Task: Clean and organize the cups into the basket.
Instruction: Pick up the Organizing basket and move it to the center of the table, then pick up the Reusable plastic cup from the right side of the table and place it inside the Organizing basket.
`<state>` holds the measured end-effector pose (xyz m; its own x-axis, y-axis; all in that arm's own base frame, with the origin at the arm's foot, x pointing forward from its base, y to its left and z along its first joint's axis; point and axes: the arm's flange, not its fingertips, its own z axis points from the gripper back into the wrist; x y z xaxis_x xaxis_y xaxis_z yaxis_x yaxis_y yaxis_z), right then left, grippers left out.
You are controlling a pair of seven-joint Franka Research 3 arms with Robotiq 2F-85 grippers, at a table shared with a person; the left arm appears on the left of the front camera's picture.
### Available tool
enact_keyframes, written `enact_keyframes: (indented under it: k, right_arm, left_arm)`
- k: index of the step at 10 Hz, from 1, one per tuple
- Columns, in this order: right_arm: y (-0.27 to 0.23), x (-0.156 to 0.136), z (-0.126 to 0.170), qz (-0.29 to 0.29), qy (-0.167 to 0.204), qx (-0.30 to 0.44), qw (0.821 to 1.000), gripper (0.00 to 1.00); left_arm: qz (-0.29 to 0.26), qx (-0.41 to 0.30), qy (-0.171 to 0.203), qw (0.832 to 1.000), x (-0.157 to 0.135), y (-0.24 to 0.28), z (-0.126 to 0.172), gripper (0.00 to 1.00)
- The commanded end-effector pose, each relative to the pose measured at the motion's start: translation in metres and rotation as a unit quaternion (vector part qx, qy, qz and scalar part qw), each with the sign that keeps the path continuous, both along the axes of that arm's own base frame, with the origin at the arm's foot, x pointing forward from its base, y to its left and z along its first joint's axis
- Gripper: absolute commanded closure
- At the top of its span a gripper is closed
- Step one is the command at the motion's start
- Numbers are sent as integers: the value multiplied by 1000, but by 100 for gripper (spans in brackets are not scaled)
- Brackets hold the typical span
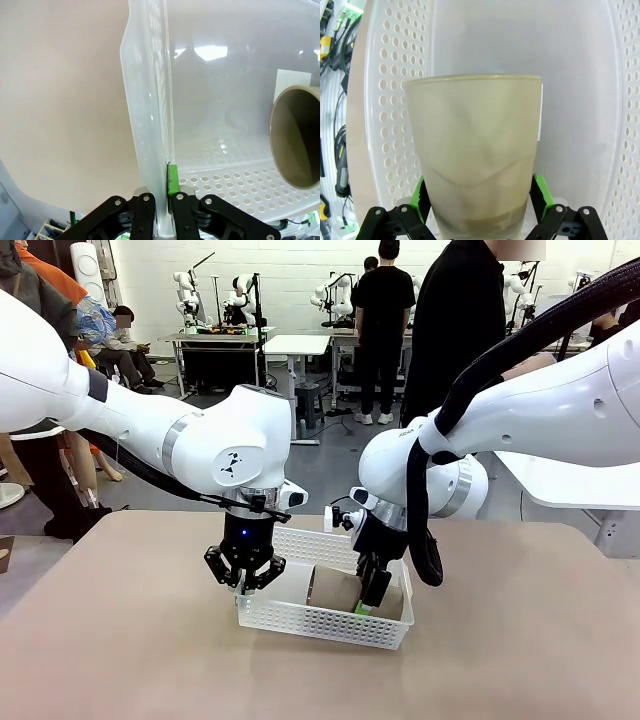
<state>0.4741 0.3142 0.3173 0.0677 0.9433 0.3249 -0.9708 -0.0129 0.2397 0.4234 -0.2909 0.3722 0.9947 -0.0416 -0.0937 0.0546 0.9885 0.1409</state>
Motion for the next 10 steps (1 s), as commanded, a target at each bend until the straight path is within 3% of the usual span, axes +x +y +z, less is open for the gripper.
enact_keyframes:
  k: [1,4,5,8,9,10]
  right_arm:
    - [-13,0,19,0,-1,17,1000,0]
    - [-108,-17,98,-36,-59,120,990,0]
    - [-154,-26,116,-7,-71,155,985,0]
    - [-259,-33,127,22,-101,261,960,0]
    - [-297,-34,122,13,-81,313,946,0]
    - [-319,-36,118,-1,-86,349,933,0]
  left_arm:
    - [-6,3,1,1000,-1,0,-2,100]
    - [-6,3,1,1000,-1,0,-2,100]
    - [-6,3,1,1000,-1,0,-2,100]
    - [-6,3,1,1000,-1,0,-2,100]
    - [-6,3,1,1000,-1,0,-2,100]
    - [-6,3,1,1000,-1,0,-2,100]
